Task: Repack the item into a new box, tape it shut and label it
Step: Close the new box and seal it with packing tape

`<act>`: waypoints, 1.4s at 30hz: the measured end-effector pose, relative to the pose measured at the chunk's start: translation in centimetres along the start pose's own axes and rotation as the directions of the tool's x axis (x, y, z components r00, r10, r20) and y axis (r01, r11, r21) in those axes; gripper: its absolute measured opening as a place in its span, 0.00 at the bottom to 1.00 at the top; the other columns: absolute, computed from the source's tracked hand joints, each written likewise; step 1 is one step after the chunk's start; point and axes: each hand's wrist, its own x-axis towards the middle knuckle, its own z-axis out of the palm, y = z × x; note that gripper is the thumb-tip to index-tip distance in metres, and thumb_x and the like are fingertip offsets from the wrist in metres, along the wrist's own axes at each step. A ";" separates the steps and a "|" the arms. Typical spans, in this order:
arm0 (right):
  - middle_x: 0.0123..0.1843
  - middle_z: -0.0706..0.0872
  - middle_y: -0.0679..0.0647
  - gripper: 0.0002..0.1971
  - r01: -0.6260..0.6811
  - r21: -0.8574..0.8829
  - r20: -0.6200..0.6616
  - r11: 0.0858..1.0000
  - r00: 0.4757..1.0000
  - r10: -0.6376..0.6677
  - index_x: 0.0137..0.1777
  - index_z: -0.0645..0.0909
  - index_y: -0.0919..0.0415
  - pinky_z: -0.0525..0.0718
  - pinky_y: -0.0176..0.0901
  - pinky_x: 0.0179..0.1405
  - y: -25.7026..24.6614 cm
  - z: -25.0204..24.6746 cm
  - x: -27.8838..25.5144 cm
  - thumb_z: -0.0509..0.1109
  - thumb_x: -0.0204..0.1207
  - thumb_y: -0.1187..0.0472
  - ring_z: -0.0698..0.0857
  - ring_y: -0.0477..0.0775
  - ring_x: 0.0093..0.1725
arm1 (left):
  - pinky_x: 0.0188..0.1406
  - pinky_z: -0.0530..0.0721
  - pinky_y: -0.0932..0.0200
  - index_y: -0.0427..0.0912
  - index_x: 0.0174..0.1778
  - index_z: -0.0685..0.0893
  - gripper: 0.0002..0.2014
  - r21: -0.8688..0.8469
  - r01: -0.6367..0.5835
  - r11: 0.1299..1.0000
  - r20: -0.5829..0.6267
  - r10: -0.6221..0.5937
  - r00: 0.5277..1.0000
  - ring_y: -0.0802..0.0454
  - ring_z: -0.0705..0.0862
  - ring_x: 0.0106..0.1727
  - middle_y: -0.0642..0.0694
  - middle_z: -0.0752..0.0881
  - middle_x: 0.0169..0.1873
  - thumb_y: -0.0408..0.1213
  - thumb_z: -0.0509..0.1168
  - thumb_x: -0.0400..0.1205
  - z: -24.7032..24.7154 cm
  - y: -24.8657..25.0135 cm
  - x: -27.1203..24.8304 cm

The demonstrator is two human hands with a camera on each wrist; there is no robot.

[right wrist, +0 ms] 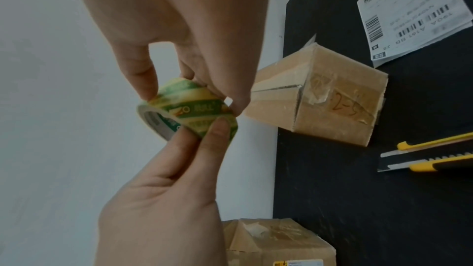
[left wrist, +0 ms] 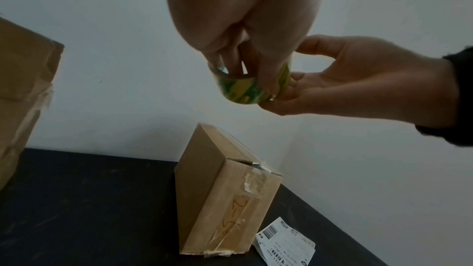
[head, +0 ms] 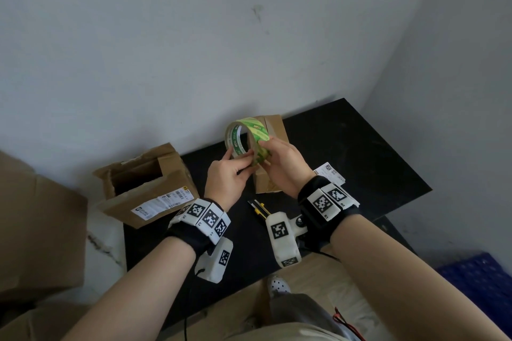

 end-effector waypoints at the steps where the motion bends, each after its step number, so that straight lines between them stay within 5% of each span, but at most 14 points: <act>1: 0.44 0.85 0.55 0.09 0.005 0.018 0.000 1.000 1.000 -0.005 0.53 0.79 0.66 0.78 0.39 0.48 -0.1 0.0 0.0 0.58 0.80 0.69 0.83 0.49 0.45 | 0.62 0.64 0.86 0.39 0.55 0.88 0.14 -0.002 -0.011 1.000 -0.006 0.011 1.000 0.64 0.73 0.65 0.39 0.86 0.58 0.28 0.72 0.74 0.0 0.1 0.0; 3: 0.46 0.85 0.56 0.09 0.014 0.020 0.007 1.000 1.000 -0.014 0.53 0.79 0.67 0.77 0.39 0.47 -0.1 -0.1 0.0 0.58 0.80 0.69 0.82 0.49 0.45 | 0.66 0.67 0.80 0.39 0.55 0.88 0.13 0.021 -0.030 0.999 -0.017 0.030 0.999 0.64 0.74 0.65 0.39 0.87 0.57 0.28 0.72 0.74 0.1 0.1 0.0; 5: 0.46 0.83 0.57 0.09 0.015 0.016 0.012 1.000 1.000 -0.016 0.55 0.76 0.70 0.76 0.40 0.46 -0.1 -0.1 0.0 0.58 0.78 0.70 0.81 0.50 0.44 | 0.69 0.75 0.62 0.37 0.53 0.89 0.12 0.052 -0.056 0.997 -0.007 0.056 0.998 0.53 0.77 0.66 0.39 0.88 0.54 0.27 0.73 0.74 0.2 0.2 -0.1; 8: 0.44 0.81 0.58 0.12 0.013 0.018 0.018 1.000 1.000 -0.013 0.57 0.73 0.68 0.76 0.40 0.42 -0.2 0.0 -0.2 0.58 0.74 0.71 0.80 0.50 0.42 | 0.55 0.87 0.45 0.37 0.48 0.90 0.10 0.142 -0.128 0.982 0.020 0.126 0.992 0.40 0.85 0.60 0.39 0.90 0.50 0.25 0.74 0.71 0.0 0.5 -0.4; 13: 0.44 0.81 0.60 0.17 -0.001 -0.033 0.021 0.999 1.000 0.001 0.51 0.74 0.69 0.79 0.40 0.41 -0.2 0.0 -0.5 0.50 0.70 0.82 0.81 0.53 0.43 | 0.48 0.89 0.48 0.37 0.46 0.90 0.10 0.210 -0.201 0.957 0.030 0.199 0.980 0.38 0.87 0.55 0.39 0.90 0.47 0.24 0.75 0.70 0.0 0.4 -0.8; 16: 0.51 0.83 0.65 0.25 0.016 -0.032 0.038 0.999 0.999 -0.014 0.60 0.75 0.75 0.83 0.44 0.48 0.2 -0.7 -0.4 0.52 0.62 0.84 0.83 0.59 0.52 | 0.40 0.89 0.56 0.39 0.46 0.91 0.08 0.183 -0.187 0.965 0.024 0.186 0.982 0.44 0.90 0.43 0.40 0.91 0.46 0.30 0.73 0.72 -0.1 0.7 -0.6; 20: 0.64 0.80 0.69 0.29 0.064 -0.185 0.027 0.981 0.998 -0.060 0.72 0.70 0.73 0.83 0.48 0.60 0.3 -1.2 -0.3 0.56 0.69 0.86 0.82 0.63 0.63 | 0.37 0.85 0.60 0.40 0.48 0.91 0.07 0.124 -0.078 0.989 0.061 0.071 0.996 0.50 0.89 0.35 0.44 0.91 0.39 0.34 0.73 0.75 -0.4 0.9 -0.2; 23: 0.71 0.77 0.56 0.32 0.203 -0.579 0.003 0.789 0.969 -0.247 0.77 0.68 0.64 0.79 0.39 0.66 0.2 -1.2 -0.3 0.63 0.73 0.81 0.77 0.49 0.69 | 0.38 0.87 0.54 0.44 0.51 0.90 0.09 0.095 -0.001 0.996 0.081 -0.007 0.997 0.53 0.88 0.36 0.46 0.91 0.39 0.38 0.72 0.76 -0.6 0.6 0.0; 26: 0.76 0.73 0.51 0.25 0.324 -0.873 0.150 0.365 0.890 -0.430 0.73 0.75 0.59 0.68 0.25 0.68 1.0 -1.4 -0.4 0.65 0.76 0.74 0.70 0.44 0.74 | 0.37 0.87 0.52 0.44 0.47 0.91 0.06 0.067 0.022 0.998 0.087 -0.028 0.996 0.54 0.88 0.37 0.49 0.91 0.37 0.38 0.72 0.76 -0.7 0.7 0.4; 29: 0.69 0.81 0.57 0.18 0.410 -0.895 0.246 0.176 0.782 -0.572 0.66 0.81 0.63 0.75 0.36 0.66 1.6 -1.6 -0.4 0.66 0.77 0.71 0.79 0.53 0.69 | 0.39 0.87 0.51 0.44 0.46 0.91 0.06 0.056 0.048 0.997 0.119 -0.055 0.991 0.53 0.88 0.38 0.49 0.91 0.37 0.39 0.72 0.76 -1.0 0.8 0.5; 32: 0.58 0.87 0.59 0.10 0.397 -0.917 0.283 0.027 0.700 -0.656 0.55 0.86 0.67 0.88 0.54 0.46 1.4 -1.6 -0.3 0.69 0.75 0.70 0.87 0.60 0.54 | 0.42 0.87 0.52 0.46 0.48 0.91 0.07 0.104 0.046 0.993 0.178 -0.065 0.982 0.52 0.89 0.41 0.48 0.91 0.40 0.40 0.72 0.77 -1.3 1.0 0.4; 35: 0.48 0.88 0.61 0.10 0.347 -0.921 0.380 -0.178 0.696 -0.609 0.47 0.85 0.69 0.88 0.54 0.26 1.4 -1.6 -0.2 0.77 0.66 0.72 0.88 0.62 0.43 | 0.40 0.86 0.55 0.46 0.49 0.90 0.07 0.162 0.052 0.985 0.219 -0.087 0.972 0.52 0.88 0.39 0.46 0.91 0.39 0.41 0.71 0.77 -1.5 1.1 0.3; 38: 0.41 0.84 0.59 0.03 0.307 -0.928 0.372 -0.211 0.735 -0.567 0.41 0.81 0.69 0.84 0.52 0.22 1.8 -1.5 0.0 0.73 0.71 0.70 0.84 0.57 0.34 | 0.38 0.84 0.57 0.45 0.49 0.89 0.07 0.197 0.065 0.978 0.287 -0.121 0.950 0.51 0.87 0.39 0.46 0.90 0.39 0.42 0.69 0.78 -1.5 1.2 0.1; 42: 0.47 0.83 0.59 0.08 0.221 -0.975 0.203 -0.013 0.871 -0.448 0.50 0.77 0.67 0.84 0.54 0.39 1.4 -1.3 -0.2 0.60 0.83 0.62 0.83 0.57 0.40 | 0.46 0.86 0.54 0.42 0.52 0.88 0.09 0.164 0.123 0.979 0.333 -0.172 0.927 0.52 0.87 0.44 0.46 0.90 0.44 0.40 0.68 0.79 -1.5 0.7 -0.4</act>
